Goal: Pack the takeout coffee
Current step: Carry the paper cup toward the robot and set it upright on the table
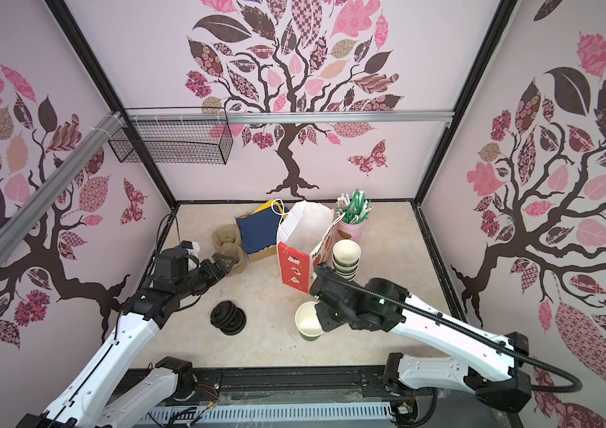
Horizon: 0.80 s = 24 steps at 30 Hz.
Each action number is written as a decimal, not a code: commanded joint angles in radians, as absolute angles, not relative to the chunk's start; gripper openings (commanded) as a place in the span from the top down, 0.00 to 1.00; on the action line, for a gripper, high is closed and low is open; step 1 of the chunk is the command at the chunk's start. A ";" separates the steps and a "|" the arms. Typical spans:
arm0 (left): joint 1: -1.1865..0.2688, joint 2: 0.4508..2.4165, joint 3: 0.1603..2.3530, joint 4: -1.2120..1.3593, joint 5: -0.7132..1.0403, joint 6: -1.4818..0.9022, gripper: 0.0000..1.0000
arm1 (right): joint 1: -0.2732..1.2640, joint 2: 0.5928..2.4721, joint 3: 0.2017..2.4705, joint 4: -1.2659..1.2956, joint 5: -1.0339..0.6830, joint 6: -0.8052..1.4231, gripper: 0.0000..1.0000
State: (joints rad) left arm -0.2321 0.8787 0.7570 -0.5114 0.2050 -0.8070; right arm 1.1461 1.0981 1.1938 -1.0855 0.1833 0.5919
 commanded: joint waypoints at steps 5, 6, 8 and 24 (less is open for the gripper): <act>-0.234 0.778 0.699 -0.636 0.094 -0.889 0.07 | 1.183 1.175 1.069 -0.746 0.208 0.637 1.00; -0.233 0.768 0.695 -0.648 0.087 -0.895 0.07 | 1.182 1.189 1.057 -0.723 0.212 0.632 1.00; -0.232 0.748 0.687 -0.662 0.083 -0.904 0.07 | 1.183 1.224 1.033 -0.674 0.207 0.620 1.00; -0.230 0.707 0.679 -0.703 0.039 -0.908 0.07 | 1.167 1.368 0.973 -0.649 0.221 0.640 1.00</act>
State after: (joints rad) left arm -0.2317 0.7158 0.7029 -0.6914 0.0528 -0.9134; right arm 1.1751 1.3380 0.9691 -0.6453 0.1982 0.6289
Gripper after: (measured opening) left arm 0.933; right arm 0.051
